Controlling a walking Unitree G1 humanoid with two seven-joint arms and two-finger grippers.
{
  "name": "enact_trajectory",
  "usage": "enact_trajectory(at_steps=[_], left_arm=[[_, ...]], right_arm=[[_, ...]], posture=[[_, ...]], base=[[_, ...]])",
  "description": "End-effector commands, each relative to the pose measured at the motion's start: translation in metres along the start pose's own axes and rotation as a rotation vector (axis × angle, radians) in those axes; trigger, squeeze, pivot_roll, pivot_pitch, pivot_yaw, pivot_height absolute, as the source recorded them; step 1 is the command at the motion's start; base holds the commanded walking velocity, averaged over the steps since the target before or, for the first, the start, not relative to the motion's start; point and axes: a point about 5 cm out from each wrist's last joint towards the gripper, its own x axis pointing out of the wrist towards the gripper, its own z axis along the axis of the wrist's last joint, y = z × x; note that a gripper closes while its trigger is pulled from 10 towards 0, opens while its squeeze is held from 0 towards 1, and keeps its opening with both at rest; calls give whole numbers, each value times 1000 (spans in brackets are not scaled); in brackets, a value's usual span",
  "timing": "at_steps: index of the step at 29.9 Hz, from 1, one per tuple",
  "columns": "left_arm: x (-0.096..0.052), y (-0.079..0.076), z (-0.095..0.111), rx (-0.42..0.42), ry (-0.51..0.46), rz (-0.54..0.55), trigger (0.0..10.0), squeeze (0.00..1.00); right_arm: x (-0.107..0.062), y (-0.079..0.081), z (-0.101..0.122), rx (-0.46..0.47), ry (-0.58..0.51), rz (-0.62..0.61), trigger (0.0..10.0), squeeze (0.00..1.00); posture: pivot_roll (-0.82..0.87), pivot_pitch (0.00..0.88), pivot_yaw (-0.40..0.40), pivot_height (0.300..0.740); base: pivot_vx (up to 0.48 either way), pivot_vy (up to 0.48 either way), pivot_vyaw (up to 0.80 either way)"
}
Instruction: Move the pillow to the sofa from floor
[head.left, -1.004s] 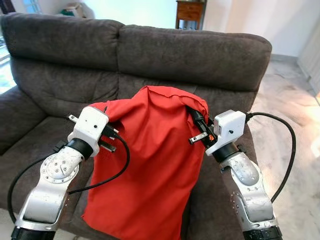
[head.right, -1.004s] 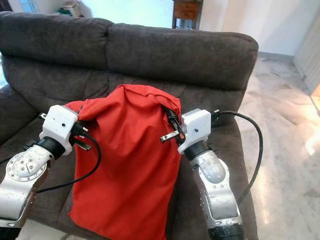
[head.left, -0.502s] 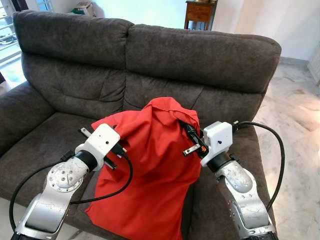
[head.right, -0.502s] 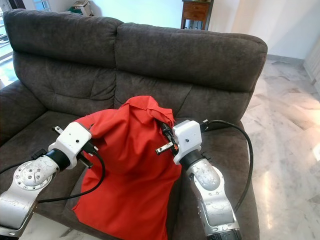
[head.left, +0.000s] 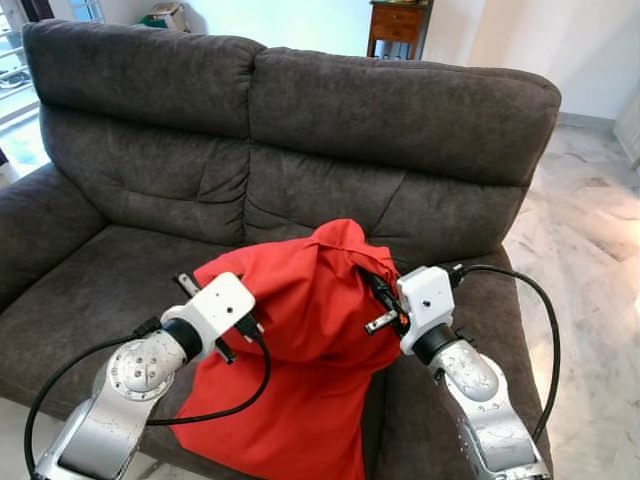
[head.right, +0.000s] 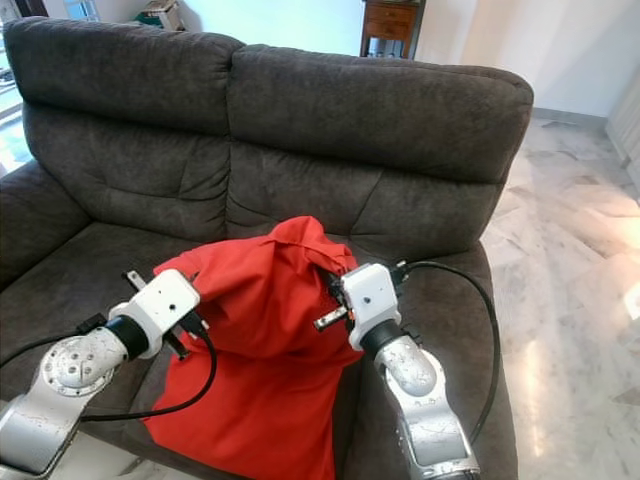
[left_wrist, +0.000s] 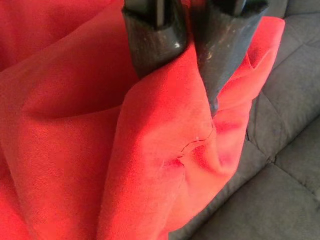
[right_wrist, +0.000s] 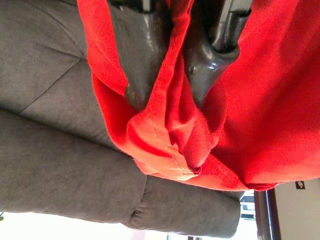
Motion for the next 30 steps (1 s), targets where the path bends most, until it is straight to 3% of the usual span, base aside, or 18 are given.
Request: enact_trajectory(at_steps=[1,3,4,11,19,20,21,22,23,24,25,27,29,30], left_arm=[[0,-6,5,-13,-31,-32,10000,1000],[0,-6,5,-12,-31,-28,10000,1000],[0,-6,5,-18,-35,-31,10000,1000],[1,-6,7,-23,-44,-28,10000,1000],[1,-7,9,-31,-50,-35,10000,1000],[2,-8,8,-33,-49,-34,10000,1000],[2,-8,8,-33,-49,-34,10000,1000],[2,-9,7,-34,-45,-32,10000,1000],[2,-9,1,-78,-32,-18,10000,1000],[2,-10,-3,-112,-22,-8,10000,1000],[0,-12,-16,-151,12,8,10000,0],[-3,-13,-29,-167,56,17,10000,0],[-12,-17,-69,-286,179,99,10000,0],[-12,-17,-69,-286,179,99,10000,0]], right_arm=[[4,3,6,8,-25,16,10000,627],[4,3,6,5,-26,13,10000,627],[5,3,8,6,-32,10,10000,1000],[7,2,15,0,-64,-10,10000,1000],[8,-16,22,-11,-98,-172,10000,1000],[8,-22,23,-23,-97,-211,10000,655],[8,-22,23,-23,-97,-211,10000,655],[7,-27,22,-28,-95,-242,10000,188],[4,-34,17,-8,-72,-289,10000,0],[2,-39,14,8,-55,-321,10000,0],[-3,-47,5,42,-23,-374,10000,0],[-9,-53,-6,80,8,-413,10000,0],[-35,-70,-45,165,142,-540,10000,0],[-35,-70,-45,165,142,-540,10000,0]], posture=[[92,110,-1,740],[92,110,-1,740],[89,110,-1,740],[89,110,-1,740],[90,109,-2,740],[90,110,-3,740],[90,110,-3,740],[89,109,-3,740],[92,108,-3,740],[92,108,-3,740],[90,104,-3,740],[86,106,-1,740],[90,100,2,740],[90,100,2,740]], base=[[0,0,0],[0,0,0],[0,0,0],[0,0,0],[0,0,0],[0,0,0],[0,0,0],[0,0,0],[0,0,0],[0,0,0],[0,0,0],[0,0,0],[0,0,0],[0,0,0]])
